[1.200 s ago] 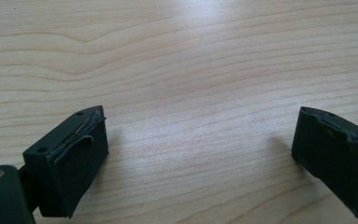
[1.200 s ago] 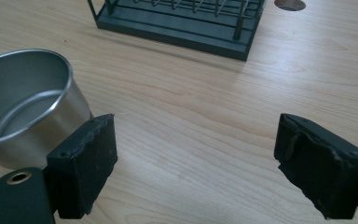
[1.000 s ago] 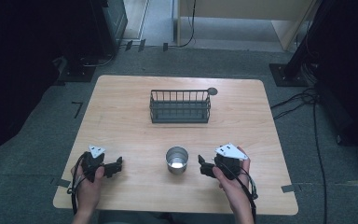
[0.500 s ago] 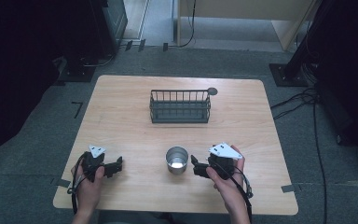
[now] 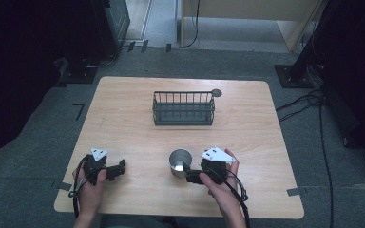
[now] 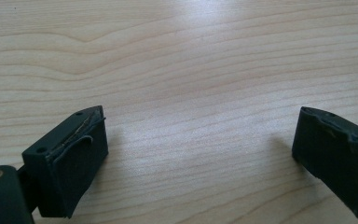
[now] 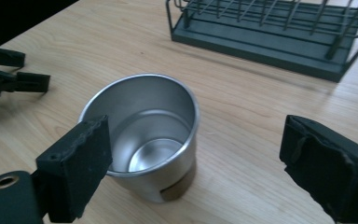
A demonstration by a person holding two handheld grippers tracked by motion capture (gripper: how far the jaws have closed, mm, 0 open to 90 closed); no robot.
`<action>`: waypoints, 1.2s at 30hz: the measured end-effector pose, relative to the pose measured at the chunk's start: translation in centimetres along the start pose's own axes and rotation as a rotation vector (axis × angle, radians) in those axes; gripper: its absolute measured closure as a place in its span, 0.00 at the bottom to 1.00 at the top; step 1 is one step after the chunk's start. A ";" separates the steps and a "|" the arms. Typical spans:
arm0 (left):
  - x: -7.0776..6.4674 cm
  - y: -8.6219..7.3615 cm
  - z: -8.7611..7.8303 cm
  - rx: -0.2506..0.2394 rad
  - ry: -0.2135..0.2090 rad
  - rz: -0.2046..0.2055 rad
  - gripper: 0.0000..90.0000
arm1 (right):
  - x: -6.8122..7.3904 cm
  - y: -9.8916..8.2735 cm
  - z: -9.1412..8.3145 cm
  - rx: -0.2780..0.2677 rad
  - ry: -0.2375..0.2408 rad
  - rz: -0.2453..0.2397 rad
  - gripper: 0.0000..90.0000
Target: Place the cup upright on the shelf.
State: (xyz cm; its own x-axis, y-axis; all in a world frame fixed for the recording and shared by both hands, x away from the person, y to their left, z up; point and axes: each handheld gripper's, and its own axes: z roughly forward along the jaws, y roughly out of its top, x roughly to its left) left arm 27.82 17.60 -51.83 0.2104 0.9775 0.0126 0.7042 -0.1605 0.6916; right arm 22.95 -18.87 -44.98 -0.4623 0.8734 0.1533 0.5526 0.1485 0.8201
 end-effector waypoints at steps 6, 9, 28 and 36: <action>0.0 0.0 0.0 0.000 0.000 0.000 0.04 | 0.6 0.2 0.2 -0.030 0.092 0.027 0.00; 0.0 0.0 0.0 0.000 0.000 0.000 0.04 | 1.2 0.2 0.4 -0.011 0.095 -0.007 0.00; 0.0 0.0 0.0 0.000 0.000 0.000 0.04 | 2.9 -0.4 2.7 0.050 0.034 -0.065 0.00; 0.0 0.0 0.0 0.000 0.000 0.000 0.04 | 3.3 -0.9 3.8 0.078 0.011 -0.096 0.00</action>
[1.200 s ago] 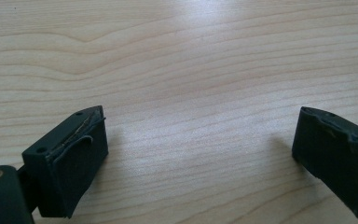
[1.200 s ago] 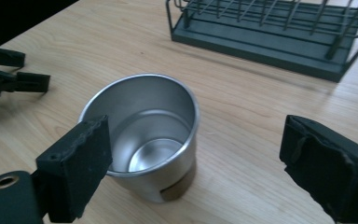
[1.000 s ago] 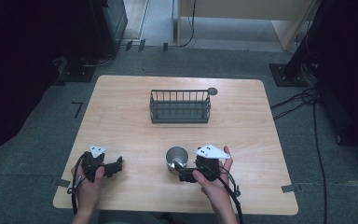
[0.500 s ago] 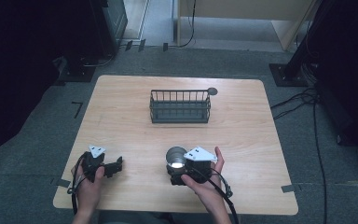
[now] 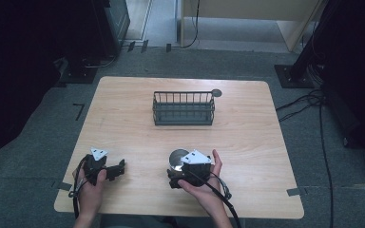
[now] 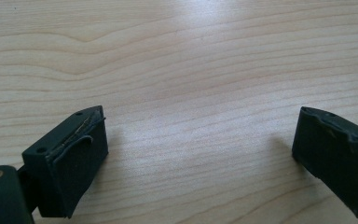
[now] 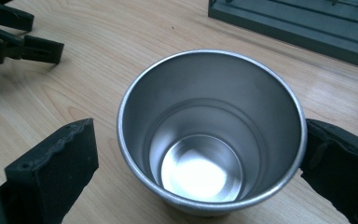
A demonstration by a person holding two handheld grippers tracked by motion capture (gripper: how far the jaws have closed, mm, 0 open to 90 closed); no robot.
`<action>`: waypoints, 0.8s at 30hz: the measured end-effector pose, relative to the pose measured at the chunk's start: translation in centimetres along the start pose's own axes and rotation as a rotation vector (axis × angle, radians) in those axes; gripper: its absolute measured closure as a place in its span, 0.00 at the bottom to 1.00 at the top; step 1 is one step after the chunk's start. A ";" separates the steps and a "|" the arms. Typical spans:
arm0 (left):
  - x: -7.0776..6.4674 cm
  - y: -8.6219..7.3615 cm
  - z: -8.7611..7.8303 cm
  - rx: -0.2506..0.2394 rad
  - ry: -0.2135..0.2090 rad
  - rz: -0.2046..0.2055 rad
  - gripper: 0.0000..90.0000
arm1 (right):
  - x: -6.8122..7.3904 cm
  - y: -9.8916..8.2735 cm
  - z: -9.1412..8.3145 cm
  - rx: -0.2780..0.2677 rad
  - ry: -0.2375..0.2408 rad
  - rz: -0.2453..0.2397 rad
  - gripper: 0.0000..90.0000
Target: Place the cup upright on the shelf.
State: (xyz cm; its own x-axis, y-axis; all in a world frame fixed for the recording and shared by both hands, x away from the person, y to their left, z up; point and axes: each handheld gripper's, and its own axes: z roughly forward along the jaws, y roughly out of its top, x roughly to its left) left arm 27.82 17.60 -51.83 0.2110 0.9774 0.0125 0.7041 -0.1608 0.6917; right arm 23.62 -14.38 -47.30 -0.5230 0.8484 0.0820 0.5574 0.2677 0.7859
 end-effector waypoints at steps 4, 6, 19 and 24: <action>0.0 0.0 0.0 0.000 0.000 0.000 0.04 | 0.1 0.0 0.5 0.005 -0.004 -0.002 0.00; 0.0 0.0 0.0 0.000 0.000 0.000 0.04 | 0.3 0.0 0.6 0.007 -0.004 -0.003 0.00; 0.0 0.0 0.0 0.000 0.000 0.000 0.04 | 0.3 -0.3 1.4 0.012 -0.042 0.009 0.14; 0.0 0.0 0.0 0.000 0.000 0.000 0.04 | 0.4 -0.4 1.4 0.003 -0.061 0.018 0.20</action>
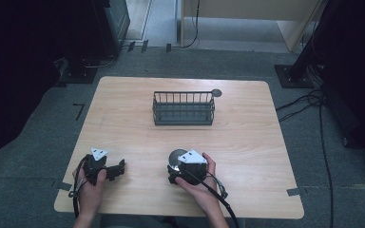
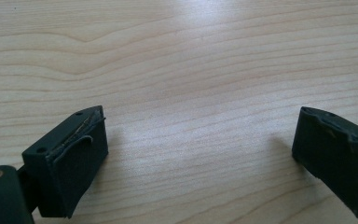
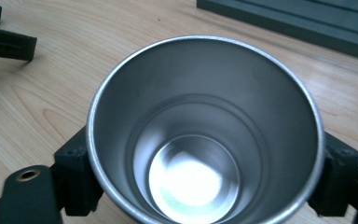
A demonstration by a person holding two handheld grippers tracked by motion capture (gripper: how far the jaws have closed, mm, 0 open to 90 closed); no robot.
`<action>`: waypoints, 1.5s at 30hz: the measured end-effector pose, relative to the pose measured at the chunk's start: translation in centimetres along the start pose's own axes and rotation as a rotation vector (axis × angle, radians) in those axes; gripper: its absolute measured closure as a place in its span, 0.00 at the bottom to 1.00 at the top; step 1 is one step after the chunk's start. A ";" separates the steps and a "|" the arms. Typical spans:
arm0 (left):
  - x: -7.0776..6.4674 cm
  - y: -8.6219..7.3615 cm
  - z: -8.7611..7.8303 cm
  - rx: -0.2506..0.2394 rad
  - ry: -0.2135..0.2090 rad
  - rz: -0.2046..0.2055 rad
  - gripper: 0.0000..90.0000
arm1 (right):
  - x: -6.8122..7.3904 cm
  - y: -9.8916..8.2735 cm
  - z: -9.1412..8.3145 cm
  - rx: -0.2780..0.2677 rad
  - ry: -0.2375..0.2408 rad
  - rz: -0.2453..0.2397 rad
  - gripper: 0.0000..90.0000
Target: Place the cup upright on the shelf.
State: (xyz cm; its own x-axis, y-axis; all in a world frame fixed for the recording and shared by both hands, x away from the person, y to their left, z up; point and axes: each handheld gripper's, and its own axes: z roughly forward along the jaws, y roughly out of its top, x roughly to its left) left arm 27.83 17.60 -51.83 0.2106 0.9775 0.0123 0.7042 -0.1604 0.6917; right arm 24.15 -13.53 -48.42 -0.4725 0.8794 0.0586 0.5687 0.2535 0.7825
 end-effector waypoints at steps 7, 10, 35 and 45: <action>0.0 0.0 0.0 0.000 0.000 0.000 0.04 | -0.1 0.2 -0.5 -0.025 0.014 0.008 0.21; 0.0 0.0 0.0 0.000 0.000 0.000 0.04 | -0.2 0.4 -0.7 -0.032 0.029 0.018 0.21; 0.0 0.0 0.0 -0.004 0.000 -0.005 0.04 | -2.7 5.3 -2.6 -0.120 0.019 0.041 0.21; 0.0 0.0 0.0 -0.002 0.000 -0.003 0.04 | -4.2 7.1 -2.3 -0.136 0.016 0.072 0.21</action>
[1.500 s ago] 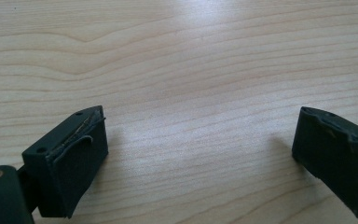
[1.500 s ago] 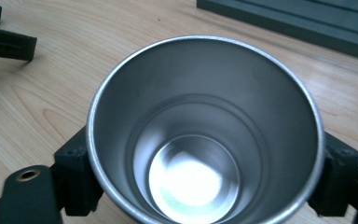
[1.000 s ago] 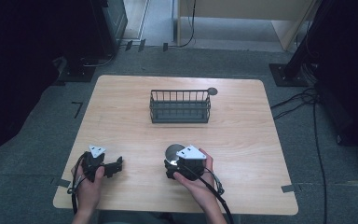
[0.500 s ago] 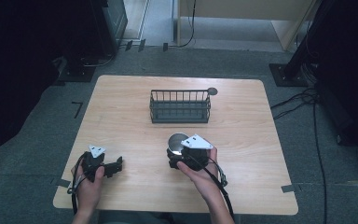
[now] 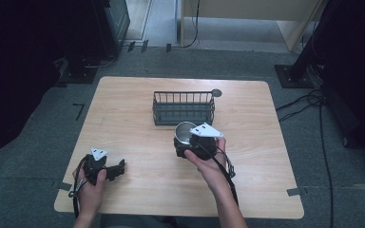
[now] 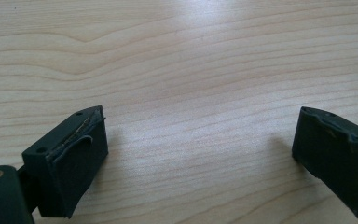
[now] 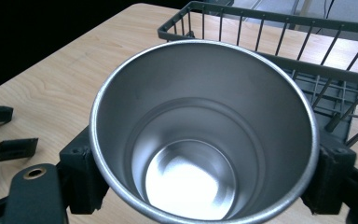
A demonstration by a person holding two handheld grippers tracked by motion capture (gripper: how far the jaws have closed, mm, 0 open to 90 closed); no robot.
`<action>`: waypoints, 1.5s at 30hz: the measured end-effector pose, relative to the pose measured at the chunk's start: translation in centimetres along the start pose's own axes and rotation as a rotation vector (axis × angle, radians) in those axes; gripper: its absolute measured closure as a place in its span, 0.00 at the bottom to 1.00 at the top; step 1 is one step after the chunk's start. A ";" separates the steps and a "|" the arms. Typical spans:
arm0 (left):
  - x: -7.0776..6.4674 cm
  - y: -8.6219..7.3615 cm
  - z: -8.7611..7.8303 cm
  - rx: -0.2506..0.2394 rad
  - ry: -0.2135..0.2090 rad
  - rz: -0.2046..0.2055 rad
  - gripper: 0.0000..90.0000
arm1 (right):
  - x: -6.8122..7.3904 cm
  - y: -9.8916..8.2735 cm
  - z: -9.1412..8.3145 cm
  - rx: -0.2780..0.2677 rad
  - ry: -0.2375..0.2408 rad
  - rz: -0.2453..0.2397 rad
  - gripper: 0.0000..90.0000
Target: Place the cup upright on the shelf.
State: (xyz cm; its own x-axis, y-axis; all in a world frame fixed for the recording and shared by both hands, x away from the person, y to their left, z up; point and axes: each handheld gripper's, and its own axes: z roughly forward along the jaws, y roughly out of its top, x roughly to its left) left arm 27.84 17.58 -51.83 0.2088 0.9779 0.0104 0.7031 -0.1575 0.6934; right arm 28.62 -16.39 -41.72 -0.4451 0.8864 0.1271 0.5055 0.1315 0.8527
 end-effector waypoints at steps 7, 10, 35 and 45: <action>0.0 0.0 0.0 0.000 -0.001 -0.002 0.04 | -0.7 0.9 0.1 -0.014 -0.008 0.015 0.21; 0.0 0.0 0.0 -0.002 0.001 -0.001 0.04 | -1.0 1.3 0.1 -0.021 -0.013 0.016 0.21; 0.0 0.0 0.0 -0.001 0.001 0.000 0.04 | -2.4 6.8 1.8 -0.060 -0.062 0.012 0.21; 0.0 0.0 0.0 0.000 0.001 0.001 0.04 | -3.5 8.9 3.3 -0.057 -0.109 0.007 0.21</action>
State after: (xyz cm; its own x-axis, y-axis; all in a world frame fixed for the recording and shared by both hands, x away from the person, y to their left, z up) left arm 27.88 17.56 -51.83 0.2088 0.9779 0.0113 0.7029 -0.1581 0.6935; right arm 37.19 -16.88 -36.24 -0.3571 0.9306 0.0804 0.4641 0.1021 0.8799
